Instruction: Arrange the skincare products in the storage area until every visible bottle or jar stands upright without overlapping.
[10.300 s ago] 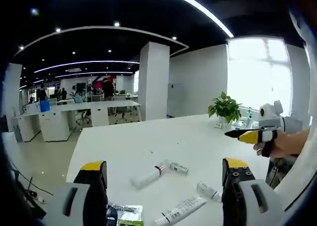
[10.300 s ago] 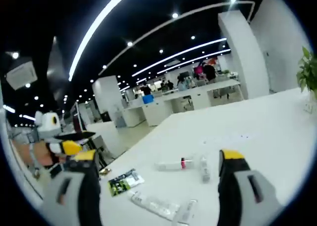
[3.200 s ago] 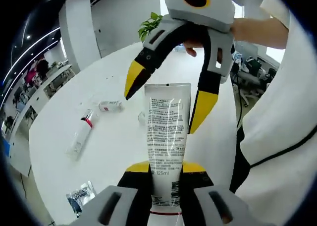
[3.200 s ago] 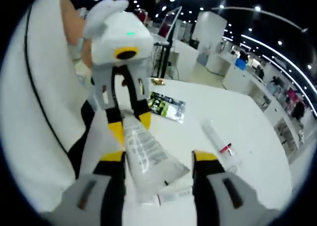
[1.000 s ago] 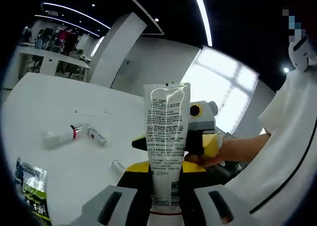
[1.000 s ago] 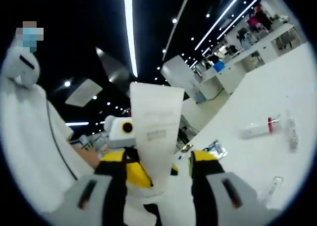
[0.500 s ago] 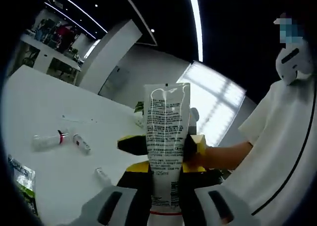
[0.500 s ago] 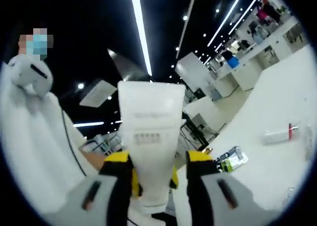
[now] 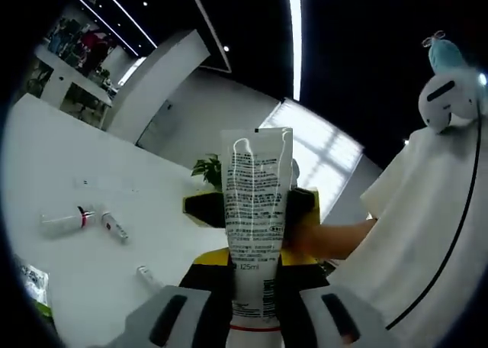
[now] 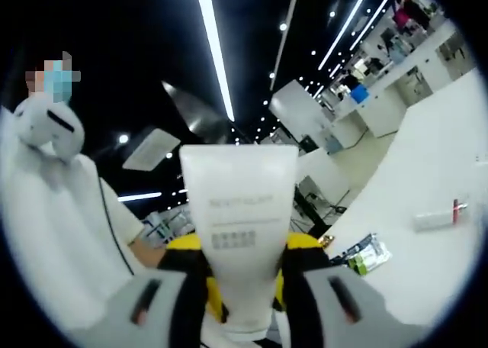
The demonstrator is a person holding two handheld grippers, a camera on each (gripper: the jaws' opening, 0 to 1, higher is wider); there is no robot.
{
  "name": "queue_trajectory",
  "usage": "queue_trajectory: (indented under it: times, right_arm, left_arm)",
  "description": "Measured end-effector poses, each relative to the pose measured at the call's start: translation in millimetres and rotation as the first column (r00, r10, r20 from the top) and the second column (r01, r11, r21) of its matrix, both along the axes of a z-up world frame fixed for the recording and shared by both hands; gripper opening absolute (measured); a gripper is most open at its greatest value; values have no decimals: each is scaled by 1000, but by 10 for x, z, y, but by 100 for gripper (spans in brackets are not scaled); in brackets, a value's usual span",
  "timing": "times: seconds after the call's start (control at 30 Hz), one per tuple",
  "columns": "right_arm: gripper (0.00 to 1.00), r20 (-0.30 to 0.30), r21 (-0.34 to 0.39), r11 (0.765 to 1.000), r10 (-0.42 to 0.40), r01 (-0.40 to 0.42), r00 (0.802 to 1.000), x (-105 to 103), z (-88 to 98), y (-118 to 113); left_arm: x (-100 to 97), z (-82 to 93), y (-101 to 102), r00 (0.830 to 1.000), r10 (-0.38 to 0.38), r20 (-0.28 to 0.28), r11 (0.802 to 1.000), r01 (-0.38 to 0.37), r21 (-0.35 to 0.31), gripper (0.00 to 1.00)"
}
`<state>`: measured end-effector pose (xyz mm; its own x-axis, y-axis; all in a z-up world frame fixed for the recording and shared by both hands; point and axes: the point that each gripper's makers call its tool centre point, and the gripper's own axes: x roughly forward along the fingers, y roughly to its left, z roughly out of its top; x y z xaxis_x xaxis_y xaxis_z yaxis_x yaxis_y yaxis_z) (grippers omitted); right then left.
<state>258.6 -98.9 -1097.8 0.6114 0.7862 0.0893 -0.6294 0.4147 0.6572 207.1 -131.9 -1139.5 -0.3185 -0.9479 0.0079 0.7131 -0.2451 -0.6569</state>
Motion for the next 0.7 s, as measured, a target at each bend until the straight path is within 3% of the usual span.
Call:
queue_trajectory:
  times: [0.07, 0.2, 0.3, 0.33, 0.4, 0.5, 0.57, 0.63, 0.7]
  right_arm:
    - [33, -13, -19, 999, -35, 35, 999, 28, -31, -30]
    - [29, -12, -73, 992, -104, 103, 995, 81, -78, -65]
    - [27, -3, -123, 980, -156, 154, 988, 148, -121, -83]
    - [27, 2, -145, 972, -187, 185, 982, 187, -142, -108]
    - [27, 4, -173, 964, -202, 200, 979, 216, -167, -108]
    - [26, 22, -277, 929, -248, 244, 968, 302, -269, -145]
    - [26, 21, -332, 907, -269, 261, 963, 344, -327, -162]
    - [26, 27, -377, 883, -290, 278, 957, 386, -368, -180]
    - [26, 55, -438, 845, -316, 307, 947, 452, -398, -220]
  left_arm:
    - [6, -11, -20, 1000, -13, -25, 1000, 13, 1, 19]
    - [32, -39, -42, 1000, -22, -22, 1000, 22, 2, 21]
    - [82, -75, -58, 1000, -3, 13, 1000, 3, 17, 24]
    - [148, -98, -73, 998, 25, 59, 999, -27, 23, 25]
    - [161, -111, -81, 996, 34, 83, 999, -37, 39, 26]
    - [276, -215, -101, 982, 67, 177, 993, -83, 85, 29]
    - [318, -255, -117, 969, 77, 233, 989, -104, 107, 29]
    - [405, -294, -153, 936, 111, 334, 981, -156, 113, 30]
    - [435, -322, -176, 926, 138, 352, 973, -193, 125, 31]
